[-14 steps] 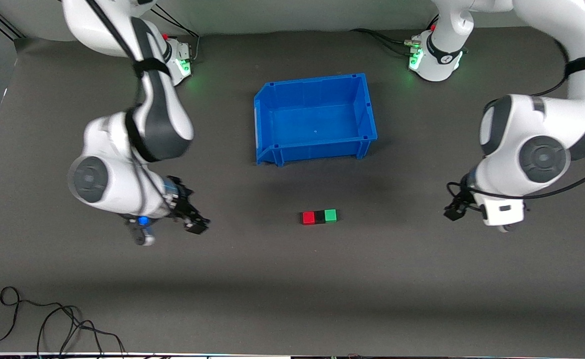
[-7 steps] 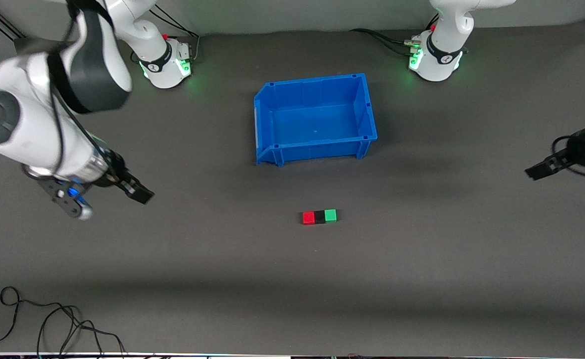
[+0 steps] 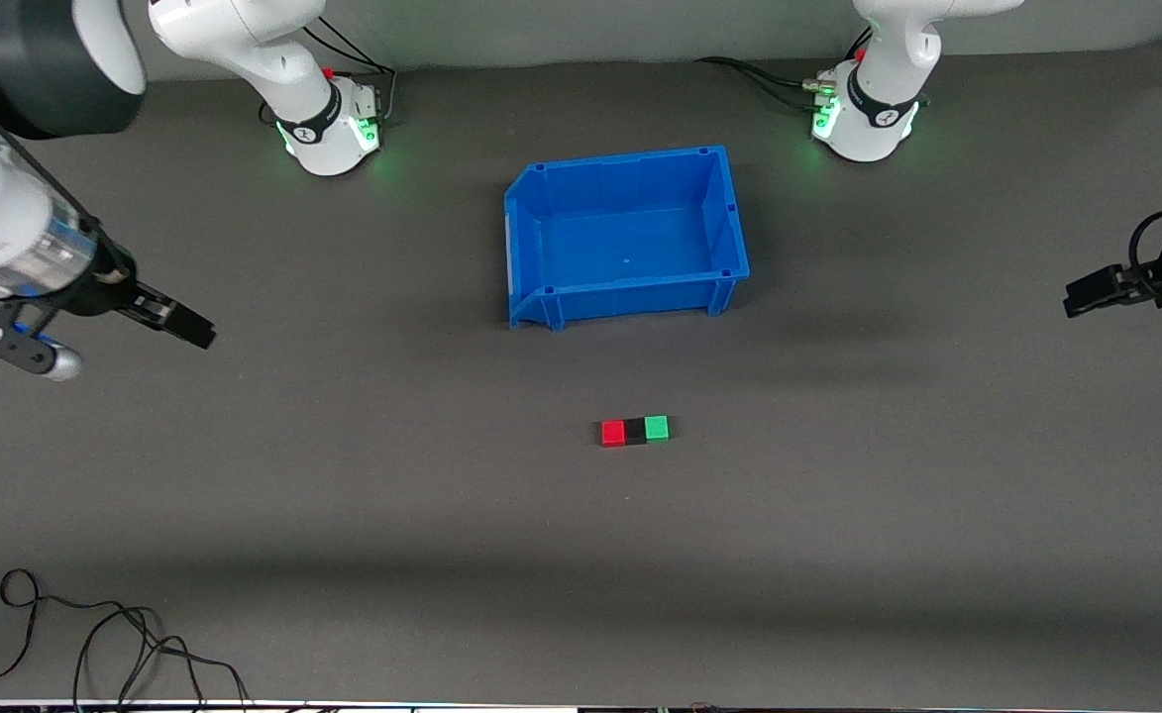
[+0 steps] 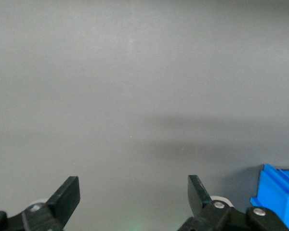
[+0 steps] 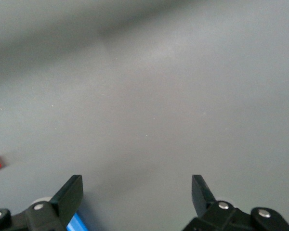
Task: Attach green and red cubes to black cube
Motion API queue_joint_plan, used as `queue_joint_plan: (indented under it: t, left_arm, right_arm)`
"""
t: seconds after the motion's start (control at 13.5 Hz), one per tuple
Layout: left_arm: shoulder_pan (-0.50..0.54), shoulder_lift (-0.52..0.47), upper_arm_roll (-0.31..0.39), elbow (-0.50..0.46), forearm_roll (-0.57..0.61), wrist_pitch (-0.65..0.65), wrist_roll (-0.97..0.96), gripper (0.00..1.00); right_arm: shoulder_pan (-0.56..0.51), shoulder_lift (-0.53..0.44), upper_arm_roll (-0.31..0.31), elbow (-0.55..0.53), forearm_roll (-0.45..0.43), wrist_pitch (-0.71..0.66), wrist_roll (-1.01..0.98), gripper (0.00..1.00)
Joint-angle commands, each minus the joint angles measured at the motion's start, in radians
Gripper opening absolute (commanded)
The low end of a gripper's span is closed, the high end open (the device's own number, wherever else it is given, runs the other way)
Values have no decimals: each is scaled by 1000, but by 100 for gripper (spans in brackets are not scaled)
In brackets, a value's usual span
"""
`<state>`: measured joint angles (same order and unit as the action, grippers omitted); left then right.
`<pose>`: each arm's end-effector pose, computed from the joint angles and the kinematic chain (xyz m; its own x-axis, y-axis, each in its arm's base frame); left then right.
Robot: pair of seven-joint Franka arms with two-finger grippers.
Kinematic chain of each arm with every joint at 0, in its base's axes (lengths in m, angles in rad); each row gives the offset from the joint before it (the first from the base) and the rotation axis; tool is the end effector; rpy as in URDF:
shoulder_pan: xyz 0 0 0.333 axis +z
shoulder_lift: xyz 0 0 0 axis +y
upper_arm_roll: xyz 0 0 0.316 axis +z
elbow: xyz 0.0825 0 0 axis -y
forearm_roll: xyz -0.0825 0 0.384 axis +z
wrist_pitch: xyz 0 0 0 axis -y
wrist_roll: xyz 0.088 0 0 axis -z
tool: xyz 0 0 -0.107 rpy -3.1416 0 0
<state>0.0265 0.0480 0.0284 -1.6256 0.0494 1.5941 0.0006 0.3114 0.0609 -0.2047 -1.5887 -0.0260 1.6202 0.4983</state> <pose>0.5661 0.0360 0.5738 0.9954 0.0530 -0.0795 0.0491 -0.9975 -0.0504 0.5720 0.0620 0.5866 0.9249 -0.3801 -0.0064 -0.3794 -0.9240 0.0471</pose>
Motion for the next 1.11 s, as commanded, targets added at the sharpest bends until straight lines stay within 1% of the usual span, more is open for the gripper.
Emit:
queue_joint_plan:
  t: [0.0,0.15,0.22,0.3,0.44,0.74,0.89,1.03]
  left_arm:
    - [-43,-10,4,21,-6,-26,27,100]
    - [-46,-23,2,29,-32,-37,29,100]
    - [-48,-40,2,29,-39,-48,29,100]
    - [-53,-48,5,30,-39,-66,32,100]
    - [-80,-60,8,21,-25,-56,27,100]
    - [-68,-59,2,13,-25,-51,42,100]
    - [-66,-51,1,12,-23,-48,42,100]
    - [-59,-46,7,9,-22,-51,44,100]
  right_arm:
    - [-164,-42,123,-34,-23,4,-140,100]
    - [-265,-44,192,-28,-23,4,-246,100]
    - [-302,-44,215,-25,-23,6,-289,100]
    - [-317,-44,220,-21,-23,6,-318,100]
    - [-316,-49,211,-19,-22,10,-380,100]
    - [-318,-61,203,-19,-11,4,-438,100]
    - [-313,-66,185,-19,-8,1,-478,100]
    - [-313,-67,180,-17,-9,-31,-480,100]
